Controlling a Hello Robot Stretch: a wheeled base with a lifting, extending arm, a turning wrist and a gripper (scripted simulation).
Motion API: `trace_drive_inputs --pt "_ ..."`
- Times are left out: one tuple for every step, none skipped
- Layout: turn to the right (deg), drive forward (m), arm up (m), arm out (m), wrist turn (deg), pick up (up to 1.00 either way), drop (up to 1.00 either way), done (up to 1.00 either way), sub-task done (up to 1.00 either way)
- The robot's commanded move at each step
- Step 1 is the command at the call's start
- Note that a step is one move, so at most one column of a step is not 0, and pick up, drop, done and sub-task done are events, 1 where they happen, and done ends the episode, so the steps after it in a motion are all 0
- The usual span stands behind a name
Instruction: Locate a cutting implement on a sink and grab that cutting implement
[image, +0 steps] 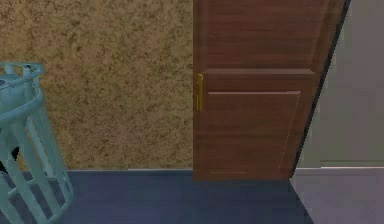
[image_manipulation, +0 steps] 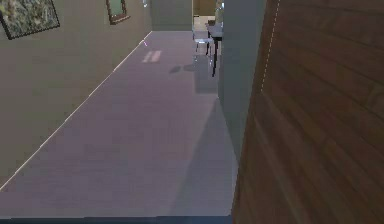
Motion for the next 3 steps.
trace_drive_inputs --pt "0.0 0.15 0.00 0.00 0.0 0.00 0.00 0.00 0.00" --pt "-45.0 0.00 0.00 0.00 0.0 0.00 0.00 0.00 0.00" --pt "-45.0 0.00 0.00 0.00 0.0 0.00 0.00 0.00 0.00"
